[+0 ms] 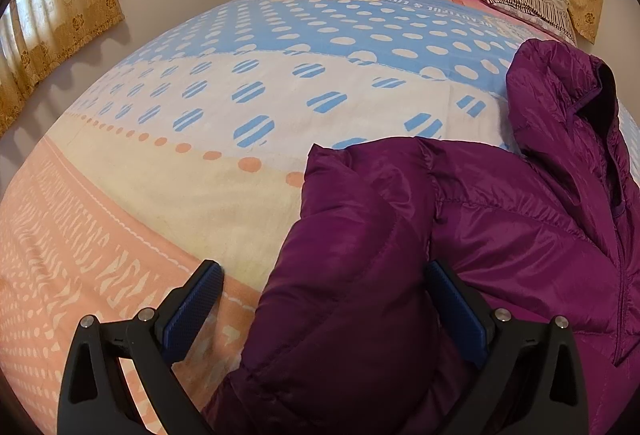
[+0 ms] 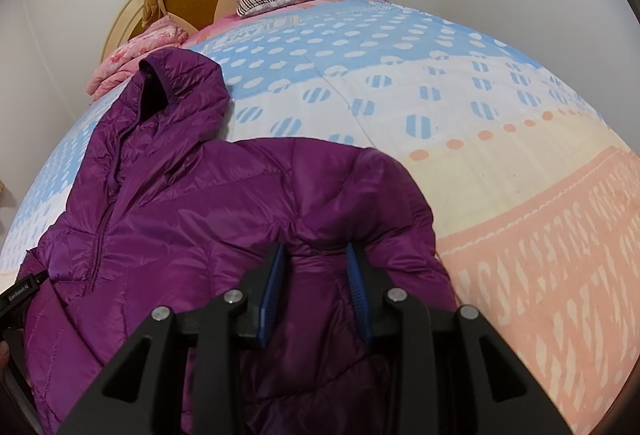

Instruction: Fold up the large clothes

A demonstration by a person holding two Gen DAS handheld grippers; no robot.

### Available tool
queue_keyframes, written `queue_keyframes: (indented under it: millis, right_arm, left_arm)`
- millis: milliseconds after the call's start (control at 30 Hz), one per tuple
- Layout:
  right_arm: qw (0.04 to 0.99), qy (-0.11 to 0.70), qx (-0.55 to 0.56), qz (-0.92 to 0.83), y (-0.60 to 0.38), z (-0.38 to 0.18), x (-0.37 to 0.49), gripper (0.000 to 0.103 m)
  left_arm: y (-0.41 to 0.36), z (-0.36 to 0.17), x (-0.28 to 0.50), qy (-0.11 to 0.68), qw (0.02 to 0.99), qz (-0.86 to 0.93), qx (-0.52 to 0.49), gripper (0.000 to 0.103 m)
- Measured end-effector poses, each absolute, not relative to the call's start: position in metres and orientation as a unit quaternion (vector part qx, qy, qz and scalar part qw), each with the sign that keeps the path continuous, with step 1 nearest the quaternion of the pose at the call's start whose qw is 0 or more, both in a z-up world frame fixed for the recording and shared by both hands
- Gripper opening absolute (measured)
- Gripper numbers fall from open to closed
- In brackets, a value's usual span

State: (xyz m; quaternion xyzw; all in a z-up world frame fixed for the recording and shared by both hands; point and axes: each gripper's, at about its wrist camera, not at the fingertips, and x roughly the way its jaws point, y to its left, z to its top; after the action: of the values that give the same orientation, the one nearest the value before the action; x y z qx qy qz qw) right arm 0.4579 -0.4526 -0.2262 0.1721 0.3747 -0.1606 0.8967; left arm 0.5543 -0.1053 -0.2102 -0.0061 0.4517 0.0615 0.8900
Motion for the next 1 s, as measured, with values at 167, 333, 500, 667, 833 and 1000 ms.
queue_keyframes:
  millis: [167, 333, 500, 667, 833, 1000]
  right_arm:
    - [0.897, 0.375, 0.170, -0.161, -0.452, -0.226, 0.458, 0.035]
    - [0.897, 0.375, 0.169, -0.162, -0.452, -0.226, 0.459, 0.035]
    - [0.898, 0.380, 0.172, -0.141, -0.451, -0.224, 0.459, 0.049]
    - [0.905, 0.383, 0.163, -0.090, -0.453, -0.190, 0.465, 0.069]
    - [0.920, 0.351, 0.166, -0.055, -0.474, -0.154, 0.525, 0.078]
    - [0.918, 0.353, 0.174, -0.048, -0.485, -0.147, 0.598, 0.078]
  left_arm:
    - [-0.105, -0.210, 0.554, 0.452, 0.890, 0.060, -0.007, 0.102]
    - [-0.105, -0.211, 0.555, 0.453, 0.889, 0.061, -0.007, 0.102]
    - [-0.098, -0.203, 0.562, 0.491, 0.870, 0.043, -0.006, 0.102]
    - [-0.085, -0.152, 0.581, 0.470, 0.880, 0.015, -0.063, 0.102]
    - [-0.120, -0.121, 0.633, 0.435, 0.896, -0.032, -0.082, 0.102]
    - [-0.178, -0.115, 0.680, 0.412, 0.909, -0.062, -0.001, 0.102]
